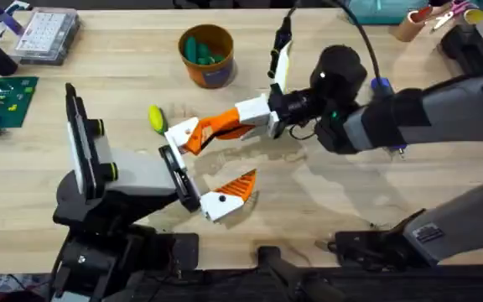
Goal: Pick up the gripper from the table and insert it into the empty holder that is missing its gripper. Then pick up a screw, insert it into the mounting hole, and use the screwdriver to tighten it. Finally, clean up the table by picking up the vegetable and placing it into the bucket.
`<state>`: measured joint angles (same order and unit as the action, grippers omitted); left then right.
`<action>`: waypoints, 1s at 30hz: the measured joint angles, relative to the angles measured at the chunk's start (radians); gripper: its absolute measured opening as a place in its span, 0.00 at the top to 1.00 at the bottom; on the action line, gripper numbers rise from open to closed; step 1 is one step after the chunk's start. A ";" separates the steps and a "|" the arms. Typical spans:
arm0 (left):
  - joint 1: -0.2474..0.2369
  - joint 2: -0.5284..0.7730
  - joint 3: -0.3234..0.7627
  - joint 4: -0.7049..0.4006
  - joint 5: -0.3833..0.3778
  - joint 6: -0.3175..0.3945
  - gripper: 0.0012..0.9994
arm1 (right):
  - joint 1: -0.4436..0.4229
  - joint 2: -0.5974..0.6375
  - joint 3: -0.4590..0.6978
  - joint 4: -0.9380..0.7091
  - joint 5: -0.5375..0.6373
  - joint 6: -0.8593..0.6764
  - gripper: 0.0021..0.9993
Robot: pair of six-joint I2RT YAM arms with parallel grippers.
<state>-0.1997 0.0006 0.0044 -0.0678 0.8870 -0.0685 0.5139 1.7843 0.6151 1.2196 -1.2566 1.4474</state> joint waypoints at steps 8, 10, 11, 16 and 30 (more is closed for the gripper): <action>0.000 0.000 0.000 0.004 0.007 0.011 0.01 | 0.015 -0.002 -0.089 0.214 0.090 0.095 0.99; -0.001 0.000 0.000 0.001 0.008 0.010 0.01 | 0.017 -0.008 -0.126 0.237 0.122 0.110 0.99; -0.001 0.000 0.000 0.000 0.008 0.009 0.01 | 0.018 -0.016 -0.146 0.243 0.138 0.116 0.99; -0.005 0.000 0.000 -0.001 0.011 0.008 0.01 | 0.025 -0.064 -0.218 0.255 0.224 0.122 0.99; 0.001 0.000 0.000 0.003 -0.034 0.006 0.01 | 0.138 -0.066 -0.226 0.262 0.455 0.116 0.99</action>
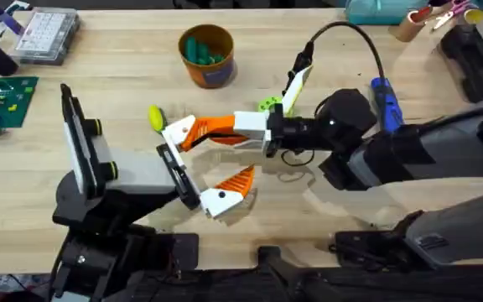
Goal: Pick up the gripper from the table and insert it into the empty holder that is missing its gripper. Then pick up a screw, insert it into the mounting hole, and use the screwdriver to tighten it. Finally, clean up the table by picking up the vegetable and placing it into the bucket.
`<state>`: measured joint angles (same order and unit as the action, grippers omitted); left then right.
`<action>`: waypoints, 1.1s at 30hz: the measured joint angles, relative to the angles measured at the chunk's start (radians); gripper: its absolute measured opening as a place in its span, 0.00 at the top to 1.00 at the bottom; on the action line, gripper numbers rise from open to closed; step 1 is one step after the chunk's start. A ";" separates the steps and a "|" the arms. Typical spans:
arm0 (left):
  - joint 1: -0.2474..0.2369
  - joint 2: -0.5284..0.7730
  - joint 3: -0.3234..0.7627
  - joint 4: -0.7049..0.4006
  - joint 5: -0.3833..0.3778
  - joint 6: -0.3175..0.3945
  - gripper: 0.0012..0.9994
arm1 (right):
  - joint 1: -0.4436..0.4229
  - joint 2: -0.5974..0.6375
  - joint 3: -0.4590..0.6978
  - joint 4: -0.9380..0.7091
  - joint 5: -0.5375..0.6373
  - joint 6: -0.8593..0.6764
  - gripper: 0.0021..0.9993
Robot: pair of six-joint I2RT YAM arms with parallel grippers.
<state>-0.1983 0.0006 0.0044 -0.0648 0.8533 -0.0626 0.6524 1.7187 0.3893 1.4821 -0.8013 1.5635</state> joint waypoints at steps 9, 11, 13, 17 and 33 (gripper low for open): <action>0.001 0.000 0.000 0.002 -0.029 -0.002 0.01 | 0.039 0.000 0.000 0.001 0.082 -0.014 0.99; 0.001 0.000 0.000 0.002 -0.034 -0.002 0.01 | 0.048 0.000 0.000 0.001 0.096 -0.018 0.99; 0.001 0.000 0.000 0.003 -0.040 -0.002 0.01 | 0.058 0.000 0.000 0.002 0.112 -0.022 0.99; 0.007 0.000 0.000 0.004 -0.049 -0.004 0.01 | 0.075 0.000 0.001 0.002 0.147 -0.029 0.99; 0.016 0.000 0.000 0.009 -0.112 0.004 0.01 | 0.107 0.000 0.048 -0.042 0.199 -0.066 0.96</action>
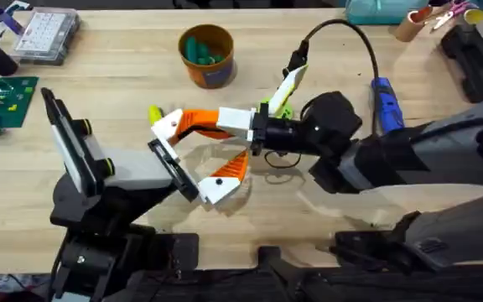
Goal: Pick up the gripper from the table and insert it into the empty holder that is missing its gripper. Then pick up a screw, insert it into the mounting hole, and use the screwdriver to tighten it. Finally, clean up the table by picking up the vegetable and placing it into the bucket.
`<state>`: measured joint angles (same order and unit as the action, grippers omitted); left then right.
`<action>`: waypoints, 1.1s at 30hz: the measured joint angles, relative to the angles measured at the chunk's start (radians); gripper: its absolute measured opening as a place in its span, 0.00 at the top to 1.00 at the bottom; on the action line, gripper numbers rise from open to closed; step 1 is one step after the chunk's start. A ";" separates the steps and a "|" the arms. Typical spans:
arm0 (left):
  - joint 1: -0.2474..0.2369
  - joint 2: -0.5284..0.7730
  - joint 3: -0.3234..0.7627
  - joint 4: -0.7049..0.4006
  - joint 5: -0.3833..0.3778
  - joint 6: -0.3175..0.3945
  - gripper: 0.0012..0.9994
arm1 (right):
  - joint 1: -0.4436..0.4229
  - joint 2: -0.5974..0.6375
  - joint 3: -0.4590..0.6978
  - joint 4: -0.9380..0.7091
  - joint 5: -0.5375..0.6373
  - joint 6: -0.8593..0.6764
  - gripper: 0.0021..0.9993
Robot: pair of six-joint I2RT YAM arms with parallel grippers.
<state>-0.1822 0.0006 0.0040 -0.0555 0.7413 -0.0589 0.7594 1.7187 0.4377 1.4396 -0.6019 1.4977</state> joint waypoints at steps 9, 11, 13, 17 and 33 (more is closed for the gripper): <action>-0.006 0.000 0.000 -0.002 0.044 0.006 0.01 | 0.031 0.000 0.008 -0.003 -0.038 -0.003 0.83; -0.011 0.000 0.000 -0.001 0.057 0.006 0.01 | 0.043 0.000 0.011 -0.001 -0.059 -0.006 0.80; -0.011 0.000 0.000 -0.003 0.062 0.006 0.01 | 0.046 0.000 0.013 0.000 -0.079 -0.006 0.78; -0.011 0.000 0.000 -0.005 0.076 0.006 0.01 | 0.048 0.000 0.014 0.003 -0.106 -0.006 0.72; -0.021 0.000 0.001 -0.009 0.113 0.003 0.01 | 0.031 -0.006 0.034 0.001 -0.190 -0.006 0.00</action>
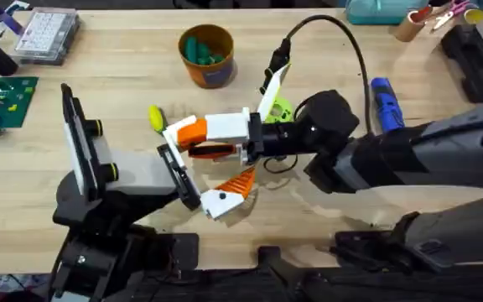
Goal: Pick up the gripper from the table and insert it into the empty holder that is missing its gripper. Then pick up a screw, insert it into the mounting hole, and use the screwdriver to tighten it. Finally, clean up the table by picking up the vegetable and placing it into the bucket.
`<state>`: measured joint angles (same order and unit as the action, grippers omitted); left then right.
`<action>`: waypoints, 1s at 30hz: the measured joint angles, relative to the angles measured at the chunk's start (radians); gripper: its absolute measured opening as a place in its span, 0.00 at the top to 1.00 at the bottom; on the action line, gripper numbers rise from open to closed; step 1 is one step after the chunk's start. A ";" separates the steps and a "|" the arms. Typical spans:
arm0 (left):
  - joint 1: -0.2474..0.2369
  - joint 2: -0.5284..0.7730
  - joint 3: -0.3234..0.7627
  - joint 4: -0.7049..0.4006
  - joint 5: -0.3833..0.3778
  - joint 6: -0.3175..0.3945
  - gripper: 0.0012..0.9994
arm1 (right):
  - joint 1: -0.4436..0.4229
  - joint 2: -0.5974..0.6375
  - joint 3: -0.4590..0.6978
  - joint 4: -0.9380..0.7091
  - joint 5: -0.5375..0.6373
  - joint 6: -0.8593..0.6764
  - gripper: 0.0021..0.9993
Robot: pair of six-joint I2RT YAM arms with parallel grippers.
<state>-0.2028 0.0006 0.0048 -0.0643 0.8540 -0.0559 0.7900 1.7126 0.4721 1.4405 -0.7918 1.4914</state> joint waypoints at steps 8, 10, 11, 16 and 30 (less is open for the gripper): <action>0.000 0.000 0.000 0.000 0.007 0.000 0.01 | -0.029 0.000 0.000 -0.052 -0.031 0.000 0.00; 0.000 0.000 0.000 0.000 0.008 0.000 0.01 | -0.034 0.000 0.000 -0.056 -0.037 0.000 0.00; 0.000 0.000 0.000 0.000 0.008 0.000 0.01 | -0.037 0.000 0.000 -0.058 -0.040 0.000 0.00; 0.000 0.000 0.000 -0.001 0.011 0.000 0.01 | -0.097 0.000 0.001 -0.092 -0.110 -0.021 0.00; 0.000 0.000 0.000 -0.003 0.011 0.000 0.01 | -0.284 0.000 0.022 -0.209 -0.339 -0.133 0.00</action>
<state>-0.2028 0.0006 0.0048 -0.0671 0.8650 -0.0560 0.5056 1.7131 0.4937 1.2318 -1.1310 1.3581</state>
